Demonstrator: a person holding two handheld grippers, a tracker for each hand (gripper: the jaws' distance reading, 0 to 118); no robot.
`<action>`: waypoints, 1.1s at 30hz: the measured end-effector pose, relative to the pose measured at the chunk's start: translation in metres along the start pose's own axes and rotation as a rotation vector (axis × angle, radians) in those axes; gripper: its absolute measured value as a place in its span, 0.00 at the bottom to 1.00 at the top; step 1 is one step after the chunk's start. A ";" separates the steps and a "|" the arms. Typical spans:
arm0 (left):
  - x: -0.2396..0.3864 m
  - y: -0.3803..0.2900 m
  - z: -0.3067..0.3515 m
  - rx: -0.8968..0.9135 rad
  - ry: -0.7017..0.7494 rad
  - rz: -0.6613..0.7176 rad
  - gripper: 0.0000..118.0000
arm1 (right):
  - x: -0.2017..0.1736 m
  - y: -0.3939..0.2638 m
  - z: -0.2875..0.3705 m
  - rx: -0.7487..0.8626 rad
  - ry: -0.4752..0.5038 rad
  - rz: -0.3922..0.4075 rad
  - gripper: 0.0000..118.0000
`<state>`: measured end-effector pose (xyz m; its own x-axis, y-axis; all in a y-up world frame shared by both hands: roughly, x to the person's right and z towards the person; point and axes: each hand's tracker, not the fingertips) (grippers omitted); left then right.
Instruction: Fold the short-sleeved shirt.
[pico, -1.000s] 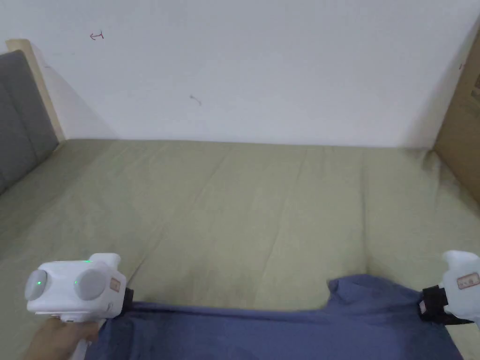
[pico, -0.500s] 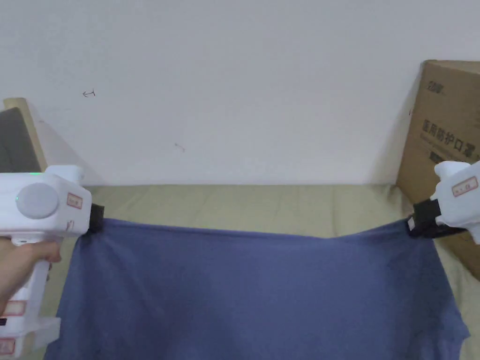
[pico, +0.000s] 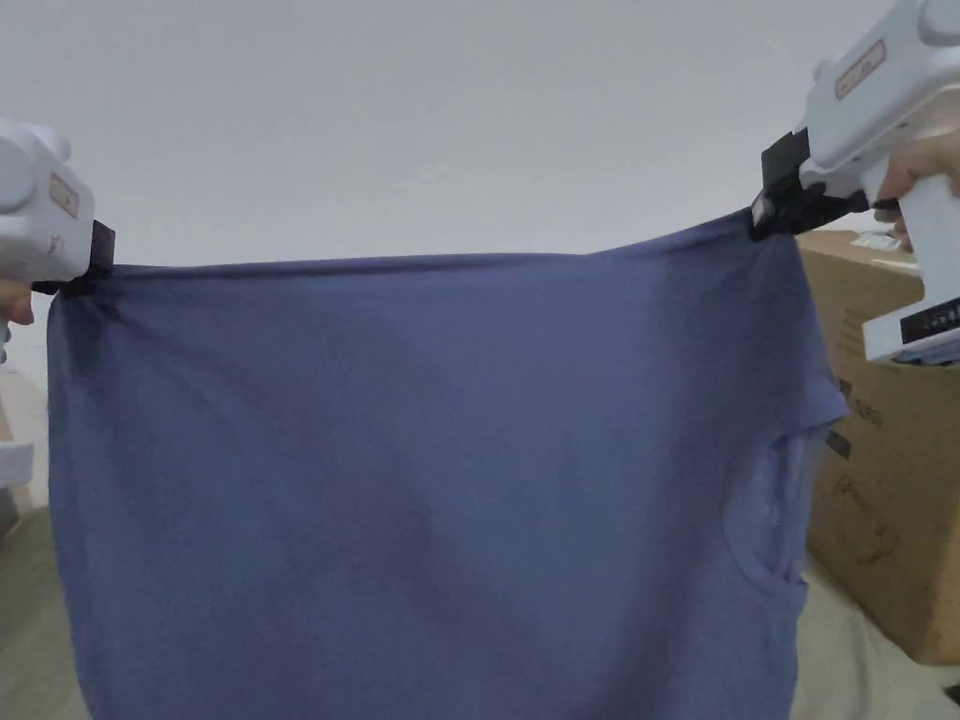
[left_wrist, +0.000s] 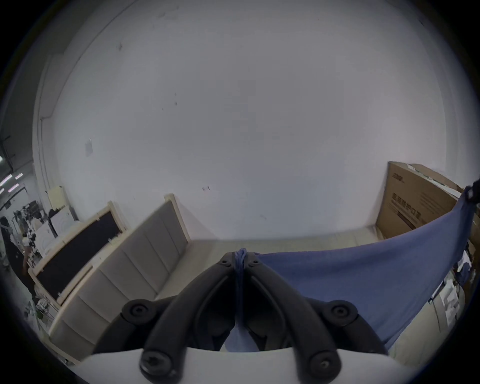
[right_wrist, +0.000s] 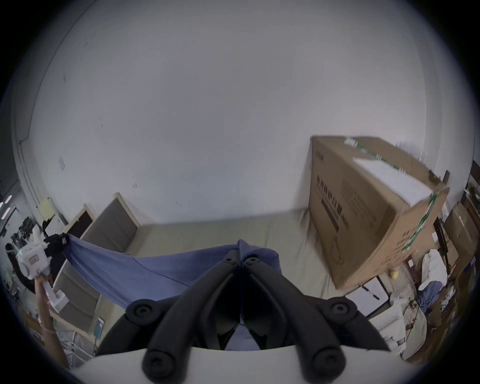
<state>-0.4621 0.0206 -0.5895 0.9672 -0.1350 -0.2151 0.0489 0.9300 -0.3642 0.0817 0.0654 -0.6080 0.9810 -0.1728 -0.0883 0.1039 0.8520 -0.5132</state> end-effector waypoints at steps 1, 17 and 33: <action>0.000 0.008 0.003 0.006 0.000 0.015 0.02 | -0.005 0.013 0.008 0.029 -0.008 0.004 0.00; 0.011 0.058 -0.007 0.166 0.109 -0.076 0.02 | -0.027 0.047 0.038 0.106 -0.041 0.020 0.00; 0.072 -0.240 -0.176 -0.342 0.078 -0.005 0.02 | -0.025 -0.275 -0.165 -0.353 -0.102 -0.107 0.00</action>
<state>-0.4476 -0.2726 -0.6766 0.9444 -0.1771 -0.2770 -0.0462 0.7627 -0.6451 0.0019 -0.2460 -0.6061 0.9807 -0.1866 0.0582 0.1615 0.6058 -0.7791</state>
